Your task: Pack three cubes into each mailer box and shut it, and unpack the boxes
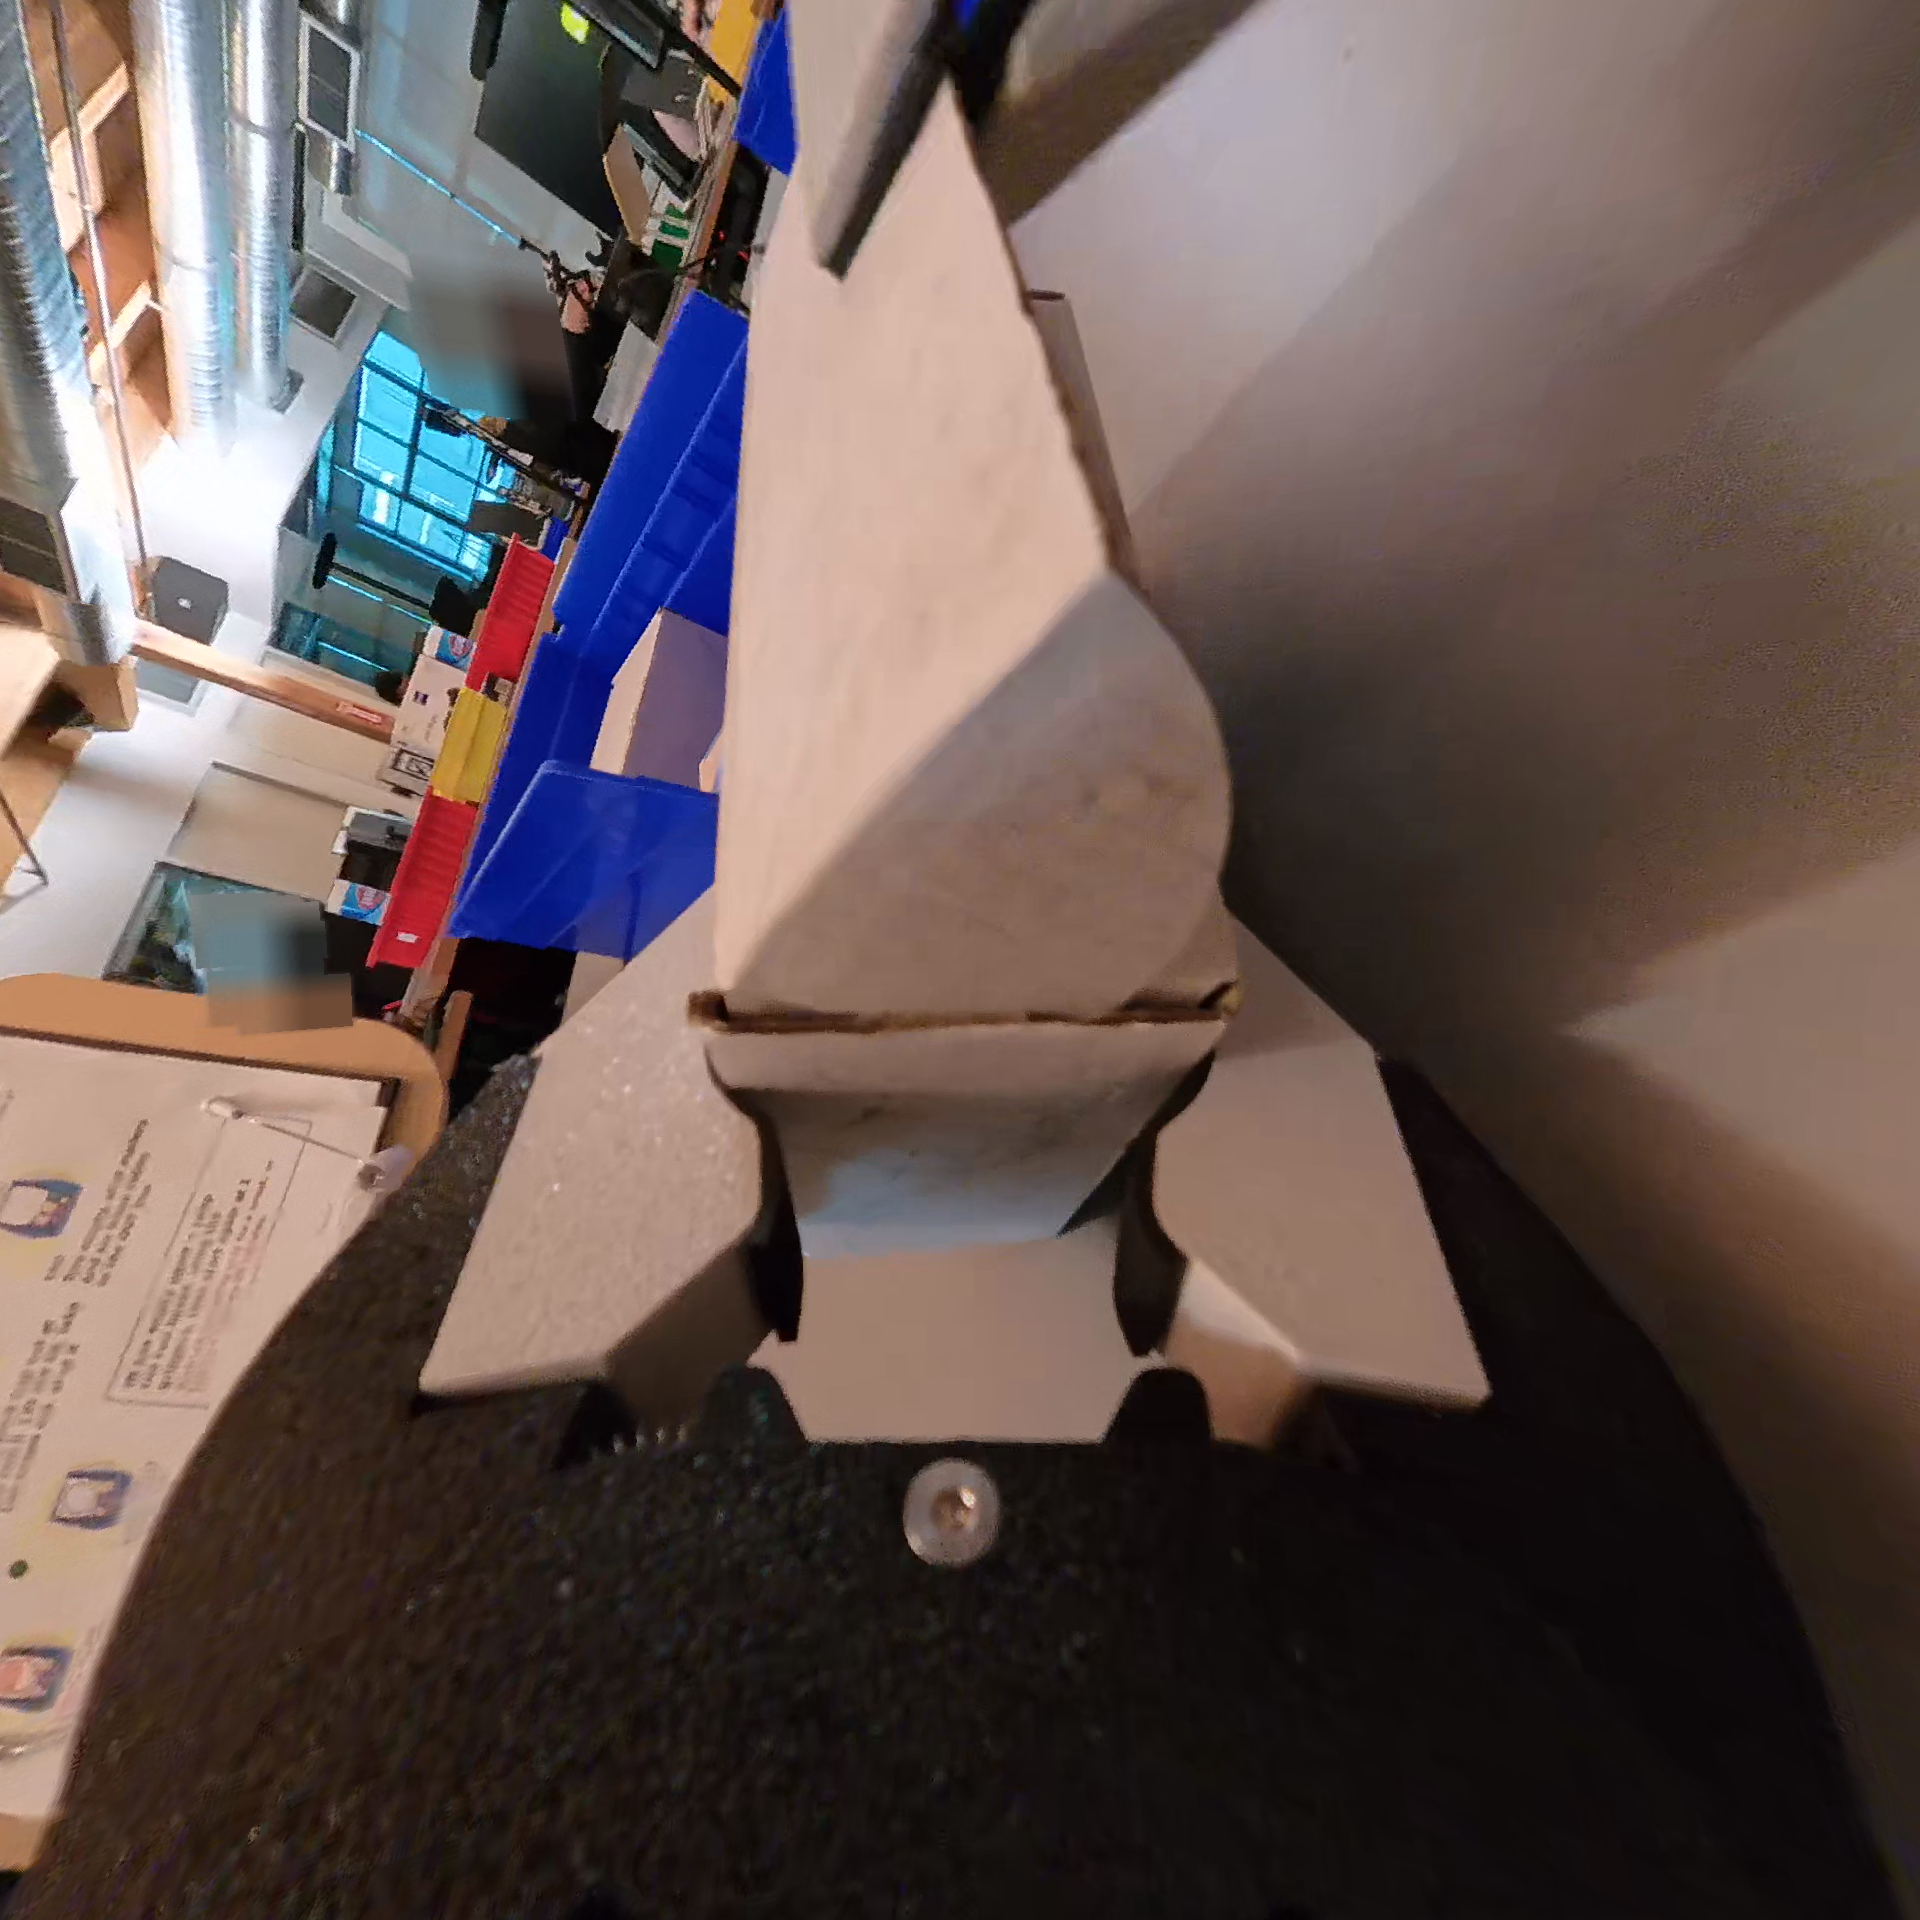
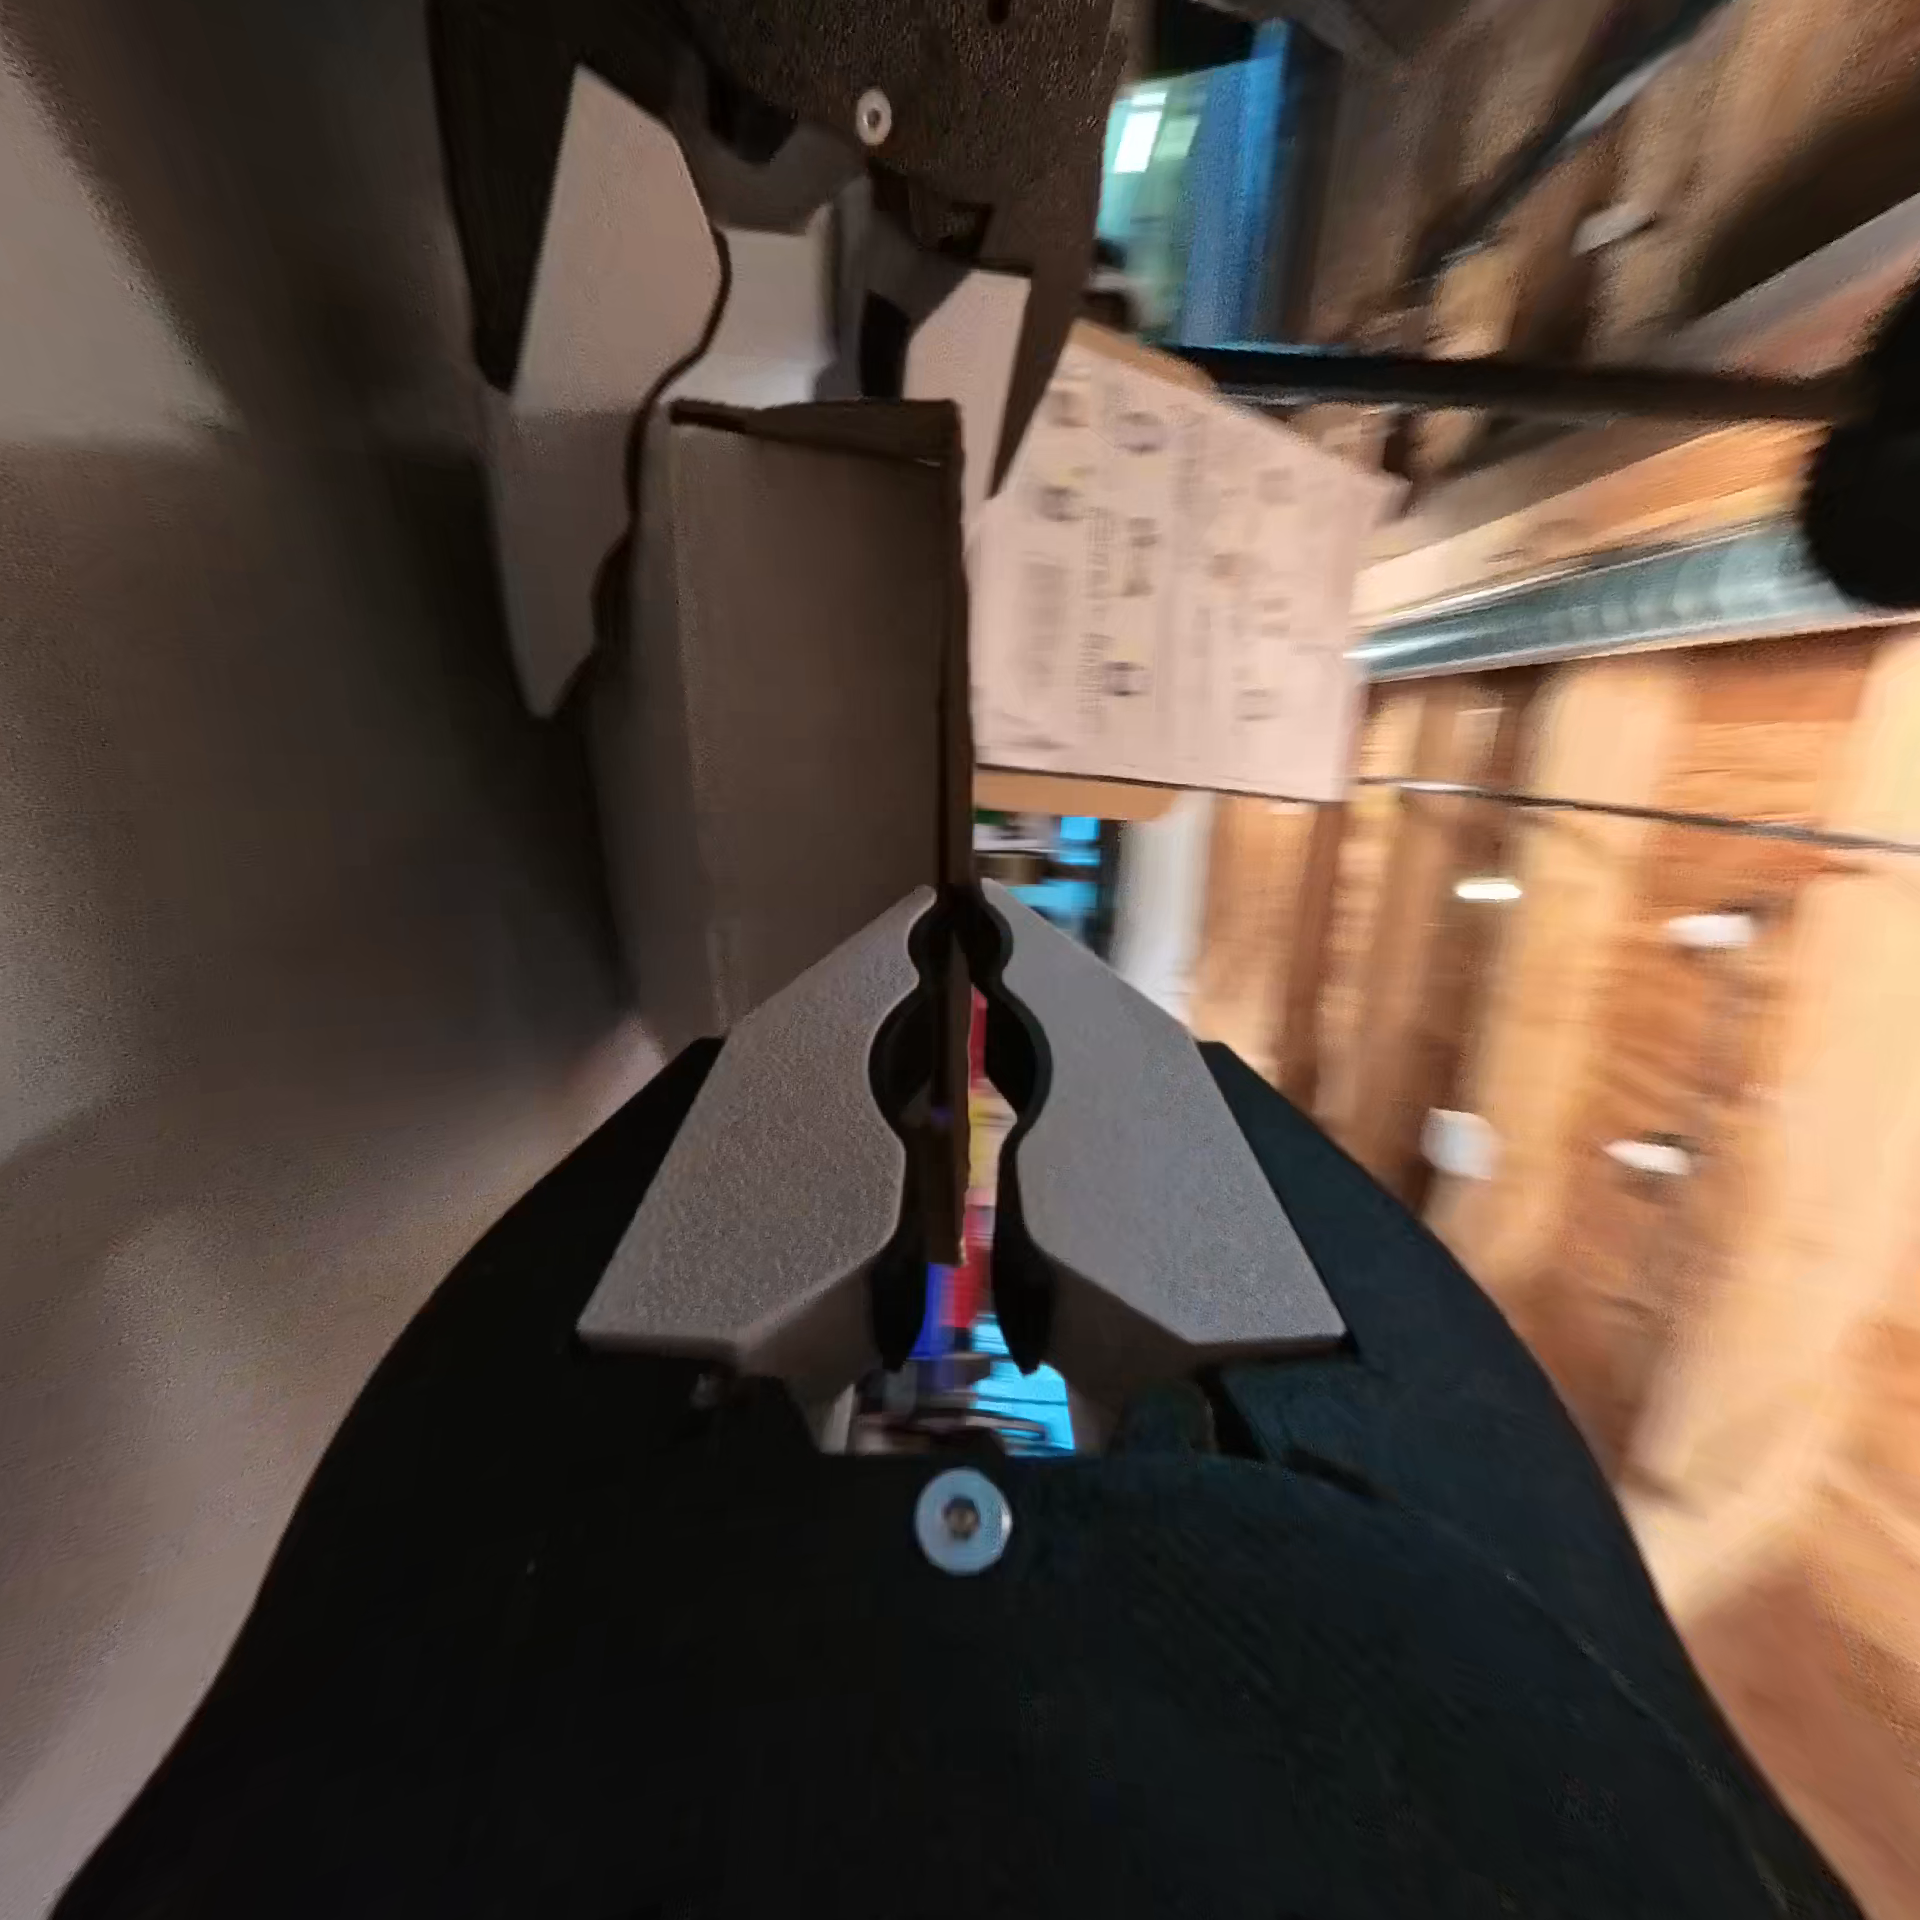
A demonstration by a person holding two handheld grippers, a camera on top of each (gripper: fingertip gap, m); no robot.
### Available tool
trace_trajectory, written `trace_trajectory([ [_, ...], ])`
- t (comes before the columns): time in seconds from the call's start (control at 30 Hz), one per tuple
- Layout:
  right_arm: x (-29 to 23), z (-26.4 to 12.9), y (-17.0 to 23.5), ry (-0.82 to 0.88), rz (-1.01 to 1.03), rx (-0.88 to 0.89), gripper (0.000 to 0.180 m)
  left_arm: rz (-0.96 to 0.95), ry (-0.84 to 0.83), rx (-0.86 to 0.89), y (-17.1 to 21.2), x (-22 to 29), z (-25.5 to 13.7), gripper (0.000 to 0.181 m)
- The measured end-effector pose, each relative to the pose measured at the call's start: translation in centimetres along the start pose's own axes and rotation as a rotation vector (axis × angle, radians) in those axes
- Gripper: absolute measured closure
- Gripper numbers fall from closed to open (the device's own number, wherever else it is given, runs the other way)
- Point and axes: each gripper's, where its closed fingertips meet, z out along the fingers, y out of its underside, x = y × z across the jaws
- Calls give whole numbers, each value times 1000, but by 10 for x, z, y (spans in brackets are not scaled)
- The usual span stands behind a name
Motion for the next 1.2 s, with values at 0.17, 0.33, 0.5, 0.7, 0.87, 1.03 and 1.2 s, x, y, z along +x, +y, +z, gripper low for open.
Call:
trace_trajectory([
  [0.17,0,-5,4,-107,-66,29,165,54,-1,20,2,2,-3,109],
  [0.33,-8,-3,23,-126,-40,-25,179,87,4,36,8,1,-10,109],
  [0.5,-7,-1,15,-229,164,-6,180,160,-30,-15,20,-3,-14,107],
  [0.7,10,8,15,-302,310,-49,179,22,-124,41,20,-26,-47,100],
  [0.87,14,14,16,-335,370,-75,179,-153,-68,106,15,-16,-99,136],
  [1.03,13,17,10,-329,379,-89,179,-40,-82,90,-25,5,-113,181],
  [1.2,9,14,-2,-332,368,-90,179,154,-208,-85,-51,-6,-72,181],
])
